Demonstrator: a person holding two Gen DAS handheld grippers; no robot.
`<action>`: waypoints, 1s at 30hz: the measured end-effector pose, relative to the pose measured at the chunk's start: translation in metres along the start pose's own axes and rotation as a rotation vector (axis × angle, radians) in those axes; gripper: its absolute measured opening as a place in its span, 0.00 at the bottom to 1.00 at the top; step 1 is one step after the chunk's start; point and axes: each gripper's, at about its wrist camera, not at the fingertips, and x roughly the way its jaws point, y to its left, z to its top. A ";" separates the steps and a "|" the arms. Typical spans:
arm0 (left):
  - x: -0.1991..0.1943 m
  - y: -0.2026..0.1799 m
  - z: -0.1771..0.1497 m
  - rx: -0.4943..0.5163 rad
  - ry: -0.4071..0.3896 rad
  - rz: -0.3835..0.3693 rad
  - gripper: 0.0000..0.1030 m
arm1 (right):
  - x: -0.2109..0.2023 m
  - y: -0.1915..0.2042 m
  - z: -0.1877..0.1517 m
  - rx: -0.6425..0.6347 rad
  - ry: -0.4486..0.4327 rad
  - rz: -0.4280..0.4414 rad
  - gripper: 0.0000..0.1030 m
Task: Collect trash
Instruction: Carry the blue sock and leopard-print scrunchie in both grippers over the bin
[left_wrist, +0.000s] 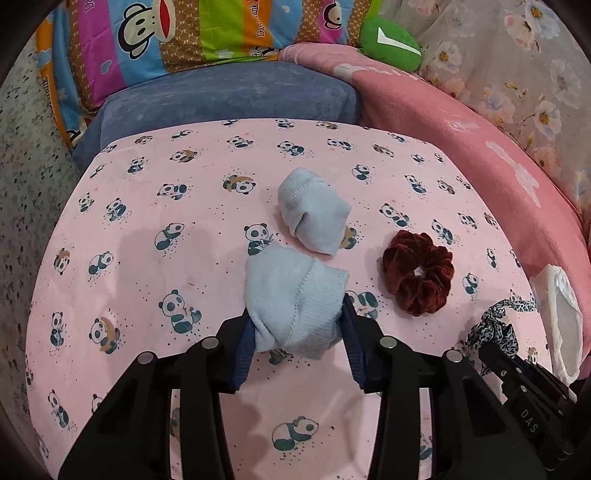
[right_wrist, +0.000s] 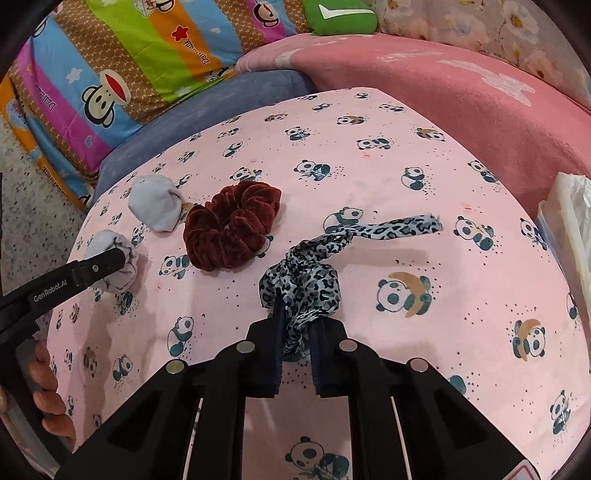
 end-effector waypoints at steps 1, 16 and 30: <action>-0.004 -0.005 -0.001 0.007 -0.003 0.001 0.39 | -0.005 -0.003 -0.001 0.008 -0.007 0.002 0.12; -0.063 -0.088 -0.011 0.115 -0.078 -0.057 0.39 | -0.090 -0.059 -0.010 0.123 -0.138 0.009 0.12; -0.095 -0.159 -0.025 0.220 -0.109 -0.130 0.39 | -0.159 -0.110 -0.008 0.171 -0.241 -0.030 0.12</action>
